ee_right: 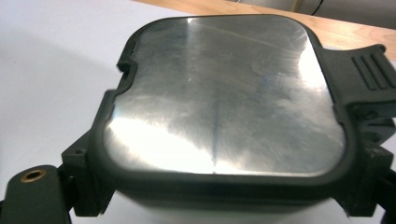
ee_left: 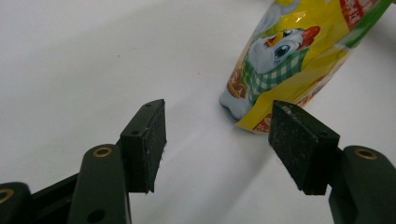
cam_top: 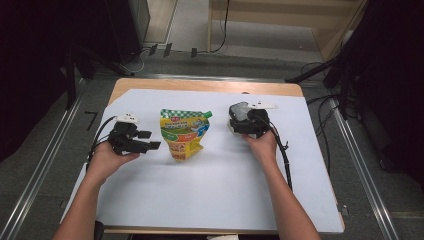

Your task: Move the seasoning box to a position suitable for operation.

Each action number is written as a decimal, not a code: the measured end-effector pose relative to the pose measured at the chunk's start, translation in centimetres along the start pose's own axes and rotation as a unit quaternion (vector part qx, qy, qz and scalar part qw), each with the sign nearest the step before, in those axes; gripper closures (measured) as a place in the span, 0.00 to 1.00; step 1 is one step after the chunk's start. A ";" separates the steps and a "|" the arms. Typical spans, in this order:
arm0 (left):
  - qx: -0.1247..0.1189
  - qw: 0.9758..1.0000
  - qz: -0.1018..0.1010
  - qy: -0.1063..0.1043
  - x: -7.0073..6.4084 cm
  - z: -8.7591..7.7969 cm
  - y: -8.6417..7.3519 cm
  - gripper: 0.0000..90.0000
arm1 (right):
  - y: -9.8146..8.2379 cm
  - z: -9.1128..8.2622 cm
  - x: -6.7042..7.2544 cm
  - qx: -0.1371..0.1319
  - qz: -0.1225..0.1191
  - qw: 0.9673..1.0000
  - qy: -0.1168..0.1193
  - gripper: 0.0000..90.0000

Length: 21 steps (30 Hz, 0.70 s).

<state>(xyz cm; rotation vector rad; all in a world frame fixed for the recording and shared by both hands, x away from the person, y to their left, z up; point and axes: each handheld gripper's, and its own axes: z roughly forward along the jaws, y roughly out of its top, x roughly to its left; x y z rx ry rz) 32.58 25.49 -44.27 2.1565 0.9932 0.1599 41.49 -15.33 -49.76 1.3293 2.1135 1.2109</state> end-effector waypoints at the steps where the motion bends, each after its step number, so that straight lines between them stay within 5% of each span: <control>1: 0.001 1.000 0.000 -0.001 0.0 0.0 0.0 0.42 | 0.0 0.2 0.1 -0.002 0.000 1.000 -0.005 0.15; 13: 0.000 1.000 0.000 -0.005 0.0 -0.1 0.0 0.42 | 0.1 0.5 0.5 -0.005 -0.003 1.000 -0.022 0.17; 21: 0.000 1.000 -0.001 -0.005 0.0 -0.2 -0.1 0.42 | 0.2 -0.5 0.9 0.006 -0.004 1.000 -0.011 0.18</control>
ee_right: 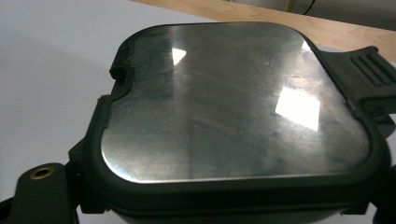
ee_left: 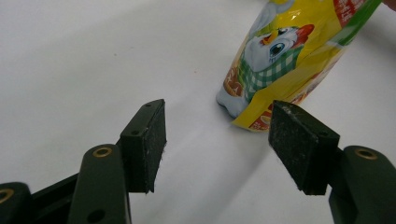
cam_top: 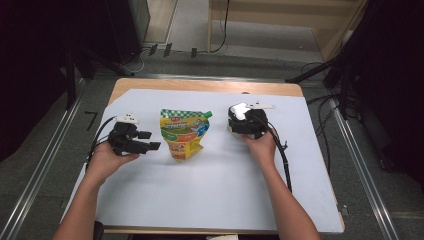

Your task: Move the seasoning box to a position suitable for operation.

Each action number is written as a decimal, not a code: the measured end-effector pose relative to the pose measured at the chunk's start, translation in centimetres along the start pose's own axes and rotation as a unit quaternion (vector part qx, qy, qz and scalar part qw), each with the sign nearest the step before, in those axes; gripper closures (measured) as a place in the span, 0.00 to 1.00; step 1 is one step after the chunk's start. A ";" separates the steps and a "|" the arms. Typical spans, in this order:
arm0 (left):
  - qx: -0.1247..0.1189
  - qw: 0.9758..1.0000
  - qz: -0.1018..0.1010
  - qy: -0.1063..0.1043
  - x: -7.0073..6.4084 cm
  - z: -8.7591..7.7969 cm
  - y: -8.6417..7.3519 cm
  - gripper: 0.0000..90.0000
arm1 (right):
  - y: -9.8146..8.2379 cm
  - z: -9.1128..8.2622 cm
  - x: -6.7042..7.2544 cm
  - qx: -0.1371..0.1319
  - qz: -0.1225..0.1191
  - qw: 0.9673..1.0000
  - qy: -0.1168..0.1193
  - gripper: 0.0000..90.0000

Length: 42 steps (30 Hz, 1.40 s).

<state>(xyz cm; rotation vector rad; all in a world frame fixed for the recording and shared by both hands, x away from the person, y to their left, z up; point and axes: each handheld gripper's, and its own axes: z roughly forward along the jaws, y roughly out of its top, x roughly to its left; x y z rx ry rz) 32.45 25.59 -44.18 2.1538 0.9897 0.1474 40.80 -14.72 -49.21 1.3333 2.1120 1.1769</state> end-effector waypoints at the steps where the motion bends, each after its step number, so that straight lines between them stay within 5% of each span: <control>1: 0.000 1.000 0.000 0.000 0.0 -0.1 0.0 0.42 | 0.0 -0.3 0.1 0.000 -0.003 1.000 0.000 0.18; 21: 0.010 1.000 0.016 -0.017 -1.3 -1.3 -0.7 0.42 | -2.4 -6.3 2.5 -0.026 -0.010 0.999 0.046 0.18; 31: 0.011 0.998 0.023 -0.059 -3.9 -2.7 -0.8 0.43 | -4.1 -9.3 4.3 -0.025 -0.027 0.997 0.067 0.18; 34: 0.004 0.996 0.042 -0.075 -5.0 -3.0 -0.3 0.44 | -4.7 -9.6 4.7 -0.021 -0.030 0.997 0.074 0.18; 42: 0.018 0.992 0.071 -0.101 -7.4 -1.4 0.6 0.44 | -6.1 -9.9 6.1 -0.007 -0.043 0.995 0.090 0.18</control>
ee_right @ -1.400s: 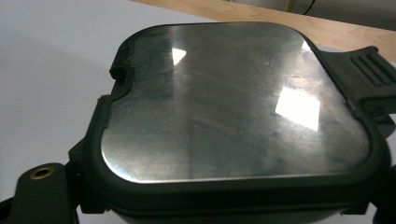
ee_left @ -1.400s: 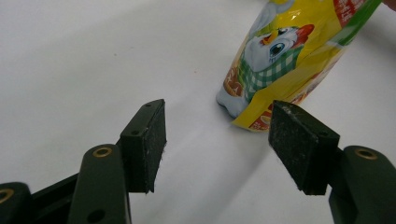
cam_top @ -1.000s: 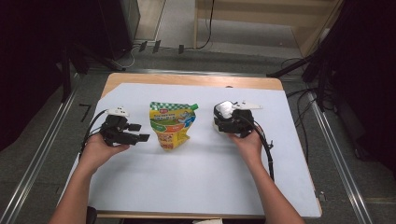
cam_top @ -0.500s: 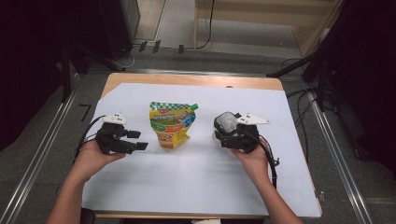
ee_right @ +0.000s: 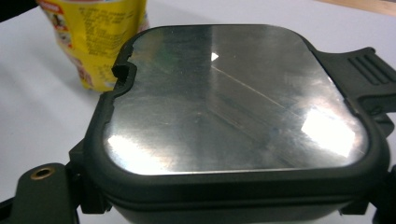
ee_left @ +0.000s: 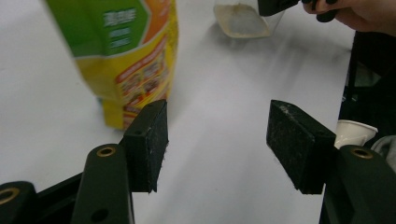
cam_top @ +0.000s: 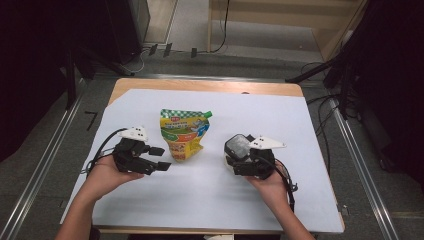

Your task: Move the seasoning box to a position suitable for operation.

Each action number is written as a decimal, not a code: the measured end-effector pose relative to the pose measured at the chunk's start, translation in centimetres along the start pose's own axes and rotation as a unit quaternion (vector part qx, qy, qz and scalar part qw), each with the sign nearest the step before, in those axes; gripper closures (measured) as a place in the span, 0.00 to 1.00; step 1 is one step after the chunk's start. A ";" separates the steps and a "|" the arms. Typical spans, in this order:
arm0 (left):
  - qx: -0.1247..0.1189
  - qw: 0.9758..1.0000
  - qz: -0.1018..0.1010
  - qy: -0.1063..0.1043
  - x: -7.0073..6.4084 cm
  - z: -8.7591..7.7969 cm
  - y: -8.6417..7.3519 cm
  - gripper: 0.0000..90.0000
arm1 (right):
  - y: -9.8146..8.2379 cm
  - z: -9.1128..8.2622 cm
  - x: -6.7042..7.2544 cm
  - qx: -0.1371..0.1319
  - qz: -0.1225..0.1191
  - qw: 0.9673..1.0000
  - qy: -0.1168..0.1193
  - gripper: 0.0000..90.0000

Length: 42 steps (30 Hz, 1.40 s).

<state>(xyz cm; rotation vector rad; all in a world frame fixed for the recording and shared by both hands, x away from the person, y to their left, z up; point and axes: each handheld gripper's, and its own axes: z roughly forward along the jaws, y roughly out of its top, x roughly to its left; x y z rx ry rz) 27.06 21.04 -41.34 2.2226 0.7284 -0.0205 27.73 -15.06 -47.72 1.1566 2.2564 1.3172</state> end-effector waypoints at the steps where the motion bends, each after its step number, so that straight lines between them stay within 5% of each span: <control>1: 0.000 1.000 0.003 -0.004 -0.2 0.3 0.1 0.44 | -0.1 0.0 0.2 0.002 0.000 1.000 0.001 0.18; 18: 0.019 0.999 0.036 -0.017 -2.4 4.8 1.8 0.45 | -2.1 1.2 2.3 0.006 -0.030 0.999 0.014 0.17; 31: 0.030 0.998 0.052 -0.025 -3.1 6.7 2.6 0.45 | -2.8 0.9 1.7 0.035 0.013 0.998 0.044 0.10; 35: 0.026 0.999 0.039 -0.020 -3.2 7.4 3.0 0.46 | -2.4 -0.7 1.1 0.055 -0.004 0.997 0.055 0.09; 42: 0.034 0.998 0.046 -0.025 -3.7 8.5 3.4 0.50 | -2.2 -3.3 0.6 0.051 -0.012 0.996 0.069 0.16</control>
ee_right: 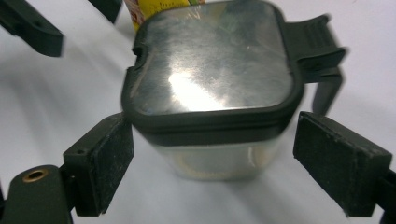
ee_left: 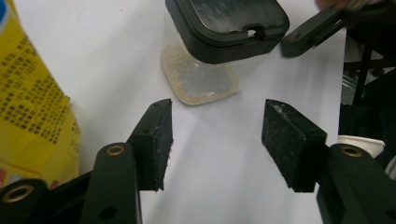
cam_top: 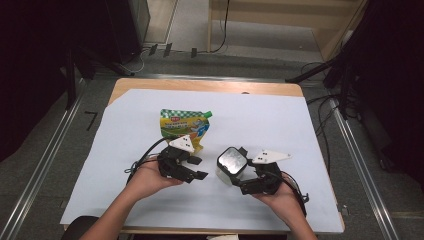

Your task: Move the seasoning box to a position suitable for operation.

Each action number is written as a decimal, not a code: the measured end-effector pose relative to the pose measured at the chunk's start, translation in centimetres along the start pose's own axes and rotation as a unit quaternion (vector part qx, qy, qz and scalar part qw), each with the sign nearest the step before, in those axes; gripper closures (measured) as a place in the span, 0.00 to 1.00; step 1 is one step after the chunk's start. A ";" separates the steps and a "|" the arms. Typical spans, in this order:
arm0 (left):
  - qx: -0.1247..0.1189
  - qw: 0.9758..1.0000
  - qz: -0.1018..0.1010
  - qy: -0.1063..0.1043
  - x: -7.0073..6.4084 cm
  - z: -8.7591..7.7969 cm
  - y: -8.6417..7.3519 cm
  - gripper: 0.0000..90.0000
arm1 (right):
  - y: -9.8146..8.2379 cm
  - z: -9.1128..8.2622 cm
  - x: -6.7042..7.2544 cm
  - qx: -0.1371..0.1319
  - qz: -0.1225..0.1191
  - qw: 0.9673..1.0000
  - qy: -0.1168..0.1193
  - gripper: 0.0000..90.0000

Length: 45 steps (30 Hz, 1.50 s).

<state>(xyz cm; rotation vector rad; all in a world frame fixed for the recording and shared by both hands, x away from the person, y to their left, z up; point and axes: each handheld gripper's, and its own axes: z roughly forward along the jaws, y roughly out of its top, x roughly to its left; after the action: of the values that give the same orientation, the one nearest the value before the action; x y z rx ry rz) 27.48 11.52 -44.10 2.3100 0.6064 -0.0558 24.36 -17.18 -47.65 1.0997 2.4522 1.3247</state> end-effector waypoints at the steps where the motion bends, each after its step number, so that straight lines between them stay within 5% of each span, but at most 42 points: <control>1: 0.001 1.000 -0.002 -0.002 0.0 0.2 0.1 0.50 | 0.0 -0.6 -0.1 -0.004 0.003 1.000 0.000 0.17; 5: -0.001 1.000 -0.014 -0.006 0.0 0.8 0.4 0.57 | -0.1 -2.2 -0.9 -0.014 0.014 1.000 -0.012 0.22; 7: 0.001 1.000 -0.020 -0.003 0.0 1.3 0.7 0.65 | -0.2 -3.0 -1.9 -0.026 0.021 0.999 -0.028 0.40; 8: 0.001 1.000 -0.020 -0.003 0.0 1.3 0.7 0.68 | -0.2 -3.0 -1.9 -0.026 0.021 0.999 -0.028 0.40; 9: 0.001 1.000 -0.022 -0.010 0.1 1.4 0.8 0.74 | -0.2 -3.2 -2.5 -0.028 0.020 0.999 -0.035 0.56; 11: 0.002 1.000 -0.025 -0.008 0.1 1.4 0.8 0.82 | -0.1 -3.1 -2.7 -0.022 0.018 0.999 -0.036 0.64; 13: 0.000 0.999 -0.034 -0.017 0.2 1.5 0.9 0.88 | 0.1 -2.5 -3.2 0.001 0.011 0.999 -0.032 0.82; 18: 0.023 0.999 -0.019 -0.015 -0.3 2.3 1.3 1.00 | 0.6 -1.5 -3.2 0.018 -0.010 0.999 -0.027 0.97; 32: 0.021 1.000 -0.021 -0.011 -0.3 3.5 1.8 1.00 | 1.6 0.6 -4.5 0.028 -0.023 0.999 -0.003 1.00; 45: 0.009 1.000 -0.013 -0.012 -0.2 3.4 1.4 1.00 | 1.0 -0.1 -3.5 0.034 -0.024 0.999 0.000 1.00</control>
<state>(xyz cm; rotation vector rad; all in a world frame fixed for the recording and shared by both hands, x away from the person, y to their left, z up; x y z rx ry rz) 28.41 8.29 -45.61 2.3168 0.6265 -0.1012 27.38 -19.19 -47.58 1.0484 2.5236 1.2363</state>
